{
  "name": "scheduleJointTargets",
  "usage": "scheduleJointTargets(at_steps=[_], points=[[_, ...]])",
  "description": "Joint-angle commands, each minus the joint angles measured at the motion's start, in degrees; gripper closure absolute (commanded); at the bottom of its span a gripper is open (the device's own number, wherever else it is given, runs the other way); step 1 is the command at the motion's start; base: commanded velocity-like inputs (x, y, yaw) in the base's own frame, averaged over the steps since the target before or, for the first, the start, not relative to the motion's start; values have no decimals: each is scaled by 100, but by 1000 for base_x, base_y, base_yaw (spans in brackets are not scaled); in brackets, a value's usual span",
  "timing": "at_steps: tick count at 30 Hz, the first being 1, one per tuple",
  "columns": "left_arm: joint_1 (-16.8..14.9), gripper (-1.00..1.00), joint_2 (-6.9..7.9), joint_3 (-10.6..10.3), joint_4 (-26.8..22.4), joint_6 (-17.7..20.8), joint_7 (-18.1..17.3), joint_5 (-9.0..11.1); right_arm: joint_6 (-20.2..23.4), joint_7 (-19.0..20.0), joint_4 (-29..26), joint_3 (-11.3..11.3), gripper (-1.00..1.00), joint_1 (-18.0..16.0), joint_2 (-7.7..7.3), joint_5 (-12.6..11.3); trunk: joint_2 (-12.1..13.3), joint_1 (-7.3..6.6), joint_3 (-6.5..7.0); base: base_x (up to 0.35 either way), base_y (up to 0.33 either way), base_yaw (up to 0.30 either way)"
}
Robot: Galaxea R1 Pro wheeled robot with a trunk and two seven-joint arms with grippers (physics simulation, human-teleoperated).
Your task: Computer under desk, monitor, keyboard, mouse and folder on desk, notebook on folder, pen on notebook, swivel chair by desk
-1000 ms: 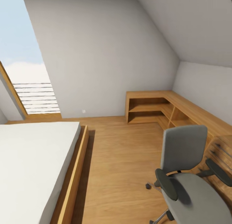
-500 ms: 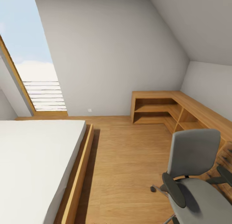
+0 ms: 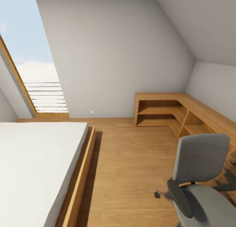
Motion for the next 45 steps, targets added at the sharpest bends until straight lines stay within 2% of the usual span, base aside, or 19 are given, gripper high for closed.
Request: scheduleJointTargets(at_steps=[1, 9, 22, 45], points=[[1, -100, -5, 25, -9, 0, -26, 26, -57, -27, 13, 50, -100, -4, -11, -19, -11, 6, -11, 242, 0, 3], [3, -100, -5, 22, -9, 0, -25, 21, -351, -11, 13, 51, -100, 130, -121, -18, -11, 6, -11, 124, 0, 1], [3, -100, -5, 16, 34, 0, -25, 17, -429, 64, 13, 58, -100, 182, -135, -13, -11, 6, -11, 62, 0, 0], [6, -100, -5, 13, 78, 0, -25, 17, -409, 61, 10, 57, -100, 185, -131, -22, -11, 6, -11, 308, 0, 0]])
